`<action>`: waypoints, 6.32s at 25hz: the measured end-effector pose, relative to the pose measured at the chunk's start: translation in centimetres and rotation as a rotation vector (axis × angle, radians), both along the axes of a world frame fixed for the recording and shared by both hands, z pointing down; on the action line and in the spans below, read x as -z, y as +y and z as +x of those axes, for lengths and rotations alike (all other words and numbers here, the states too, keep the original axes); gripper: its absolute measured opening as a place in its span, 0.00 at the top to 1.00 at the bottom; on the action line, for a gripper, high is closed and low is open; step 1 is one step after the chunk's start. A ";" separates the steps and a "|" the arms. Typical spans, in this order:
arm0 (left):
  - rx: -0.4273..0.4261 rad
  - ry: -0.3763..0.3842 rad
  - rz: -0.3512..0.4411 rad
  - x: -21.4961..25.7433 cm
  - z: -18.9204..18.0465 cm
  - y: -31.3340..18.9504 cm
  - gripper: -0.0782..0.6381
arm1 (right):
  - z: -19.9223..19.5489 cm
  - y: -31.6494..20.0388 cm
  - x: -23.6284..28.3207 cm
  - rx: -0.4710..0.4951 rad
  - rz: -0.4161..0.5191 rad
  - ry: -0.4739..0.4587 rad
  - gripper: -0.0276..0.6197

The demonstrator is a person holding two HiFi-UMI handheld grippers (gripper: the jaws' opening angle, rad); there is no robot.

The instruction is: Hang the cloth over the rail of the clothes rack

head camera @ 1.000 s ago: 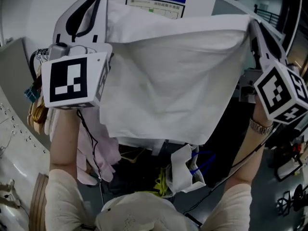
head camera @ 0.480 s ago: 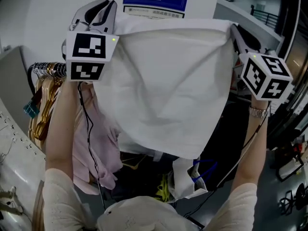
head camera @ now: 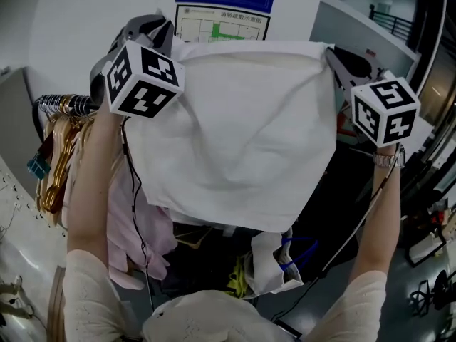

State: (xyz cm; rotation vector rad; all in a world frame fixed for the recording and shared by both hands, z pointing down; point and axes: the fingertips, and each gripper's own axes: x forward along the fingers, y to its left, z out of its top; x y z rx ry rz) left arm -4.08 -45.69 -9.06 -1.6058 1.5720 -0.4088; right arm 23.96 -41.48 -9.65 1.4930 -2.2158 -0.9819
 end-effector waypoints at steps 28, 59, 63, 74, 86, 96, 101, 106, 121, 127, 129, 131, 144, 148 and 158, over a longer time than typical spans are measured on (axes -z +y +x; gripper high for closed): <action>0.190 -0.299 -0.294 -6.4 0.6 -2.6 0.86 | 4.3 3.1 -0.1 -0.007 0.005 -0.025 0.85; -0.594 -0.344 -0.778 -9.2 -1.1 1.4 0.81 | -16.8 8.7 -14.5 0.416 -0.378 0.480 0.85; -0.718 -0.345 -0.942 -9.0 -3.8 1.8 0.79 | -17.2 8.6 -14.6 0.424 -0.369 0.477 0.85; -0.802 -0.130 -1.036 -6.5 -11.3 -0.2 0.78 | -17.6 8.1 -14.8 0.412 -0.373 0.461 0.84; -0.602 0.227 -0.319 -1.9 -9.7 9.2 0.79 | -17.4 8.4 -14.5 0.387 -0.322 0.467 0.84; -0.596 0.756 -0.349 -19.2 -9.7 13.1 0.67 | -17.3 8.4 -14.9 0.377 -0.307 0.477 0.84; -0.544 0.890 -0.389 -20.3 -10.4 9.7 0.63 | -17.1 8.7 -14.8 0.372 -0.289 0.482 0.84; -0.533 0.820 -0.418 -19.2 -9.0 8.0 0.62 | -17.2 9.0 -14.6 0.376 -0.286 0.481 0.84; -0.478 0.616 -0.368 -12.9 -8.7 11.7 0.86 | -14.7 9.7 -9.8 0.225 -0.118 0.181 0.84; -0.409 0.523 -0.452 -12.4 -9.1 10.1 0.86 | -8.3 16.8 -9.6 0.098 0.126 -0.296 0.84; -0.386 0.480 -0.477 -12.2 -9.0 9.8 0.86 | -5.1 16.4 -12.4 0.018 0.089 -0.371 0.84; -0.356 0.435 -0.473 -11.9 -8.7 9.4 0.86 | -2.4 15.2 -15.1 -0.061 0.011 -0.407 0.84; -0.235 0.351 -0.441 -9.4 -7.5 7.0 0.86 | -0.3 10.9 -17.5 0.022 -0.115 -0.522 0.82; -0.231 0.365 -0.441 -9.6 -7.8 6.9 0.86 | 0.2 11.0 -17.4 0.043 -0.136 -0.614 0.92; -0.234 0.178 -0.478 -10.0 -5.4 5.7 0.84 | 3.5 12.1 -15.5 -0.081 -0.045 -0.614 0.93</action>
